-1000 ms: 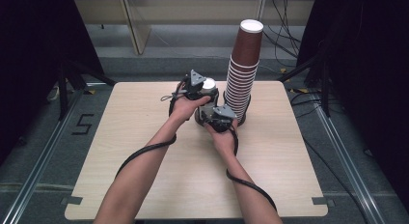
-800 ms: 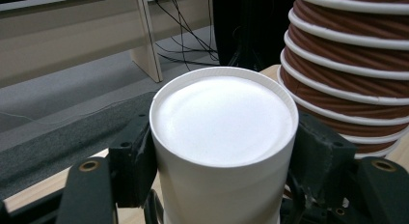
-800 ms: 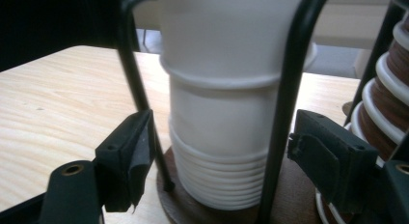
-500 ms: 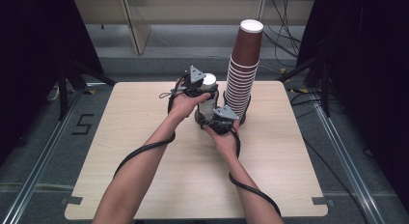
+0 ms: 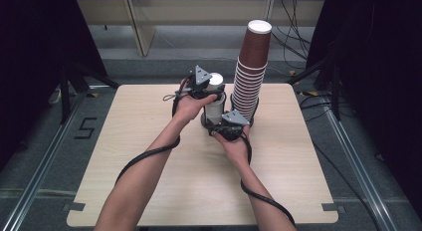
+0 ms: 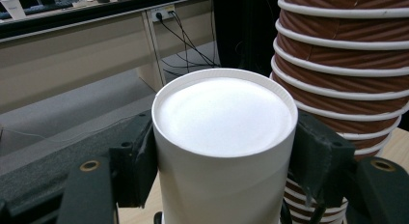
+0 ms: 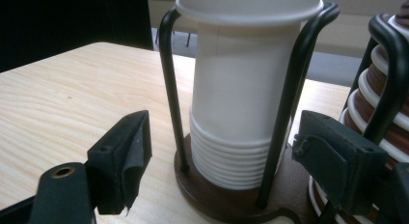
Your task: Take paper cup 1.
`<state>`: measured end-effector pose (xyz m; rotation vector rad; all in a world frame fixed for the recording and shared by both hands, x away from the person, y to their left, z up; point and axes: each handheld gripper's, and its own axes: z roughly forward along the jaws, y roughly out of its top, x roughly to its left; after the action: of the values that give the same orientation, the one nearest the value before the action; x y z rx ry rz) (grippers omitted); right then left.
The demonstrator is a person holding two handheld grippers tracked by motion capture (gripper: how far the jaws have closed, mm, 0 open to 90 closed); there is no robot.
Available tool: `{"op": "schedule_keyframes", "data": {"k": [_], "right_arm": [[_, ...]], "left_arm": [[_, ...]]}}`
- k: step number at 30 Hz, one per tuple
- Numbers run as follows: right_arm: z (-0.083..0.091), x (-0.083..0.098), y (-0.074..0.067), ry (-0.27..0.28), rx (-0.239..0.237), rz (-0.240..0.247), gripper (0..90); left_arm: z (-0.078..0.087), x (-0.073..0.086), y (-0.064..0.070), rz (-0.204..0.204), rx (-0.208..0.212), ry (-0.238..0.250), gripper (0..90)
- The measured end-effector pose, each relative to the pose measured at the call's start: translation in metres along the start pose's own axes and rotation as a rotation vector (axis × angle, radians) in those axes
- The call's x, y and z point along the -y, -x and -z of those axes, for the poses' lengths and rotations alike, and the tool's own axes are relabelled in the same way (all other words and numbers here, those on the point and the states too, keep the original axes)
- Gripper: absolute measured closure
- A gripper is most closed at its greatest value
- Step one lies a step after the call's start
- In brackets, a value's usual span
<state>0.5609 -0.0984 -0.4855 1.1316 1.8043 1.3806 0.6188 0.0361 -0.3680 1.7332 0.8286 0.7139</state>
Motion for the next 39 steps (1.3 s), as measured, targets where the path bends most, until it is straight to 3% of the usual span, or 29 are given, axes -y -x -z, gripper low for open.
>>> {"op": "schedule_keyframes", "data": {"k": [5,7,9,15,17,18,20,22,24,28,32,35,39], "right_arm": [[0.002,0.0,0.003,-0.003,-0.008,0.035,21.4],[0.003,0.001,0.002,0.007,-0.02,0.003,21.4],[0.005,0.001,0.002,-0.004,-0.005,0.006,21.4],[0.012,-0.002,0.002,-0.006,-0.018,0.012,21.4],[0.017,-0.005,0.004,-0.002,-0.021,0.039,21.5],[0.019,-0.006,0.005,-0.005,-0.025,0.048,22.0],[0.022,-0.005,0.009,-0.005,-0.033,0.062,22.5],[0.027,-0.003,0.01,-0.024,-0.042,0.035,22.3],[0.031,0.0,0.014,-0.035,-0.053,0.054,22.1],[0.042,0.003,0.02,-0.078,-0.052,0.043,22.0],[0.048,0.003,0.028,-0.051,-0.051,0.089,21.3],[0.058,0.001,0.031,-0.065,-0.048,0.058,21.3],[0.066,0.001,0.035,-0.068,-0.044,0.054,21.3]], "left_arm": [[0.002,-0.004,0.0,-0.002,0.002,0.004,32.0],[0.004,-0.008,0.002,-0.006,0.006,0.02,32.0],[0.005,-0.01,0.003,-0.004,0.007,0.024,32.0],[0.012,-0.015,0.005,-0.01,0.008,0.032,32.0],[0.015,-0.018,0.004,-0.006,0.008,0.032,32.0],[0.019,-0.019,0.004,0.024,0.012,0.041,32.0],[0.024,-0.019,0.002,0.037,0.005,0.041,32.0],[0.027,-0.018,0.001,0.041,0.003,0.04,32.0],[0.03,-0.017,0.0,0.046,-0.004,0.035,32.0],[0.036,-0.016,-0.001,0.036,-0.011,0.02,32.0],[0.045,-0.017,0.002,0.008,-0.011,0.018,32.1],[0.052,-0.018,0.004,-0.009,-0.012,0.025,32.1],[0.059,-0.018,0.005,-0.017,-0.005,0.027,32.1]]}}
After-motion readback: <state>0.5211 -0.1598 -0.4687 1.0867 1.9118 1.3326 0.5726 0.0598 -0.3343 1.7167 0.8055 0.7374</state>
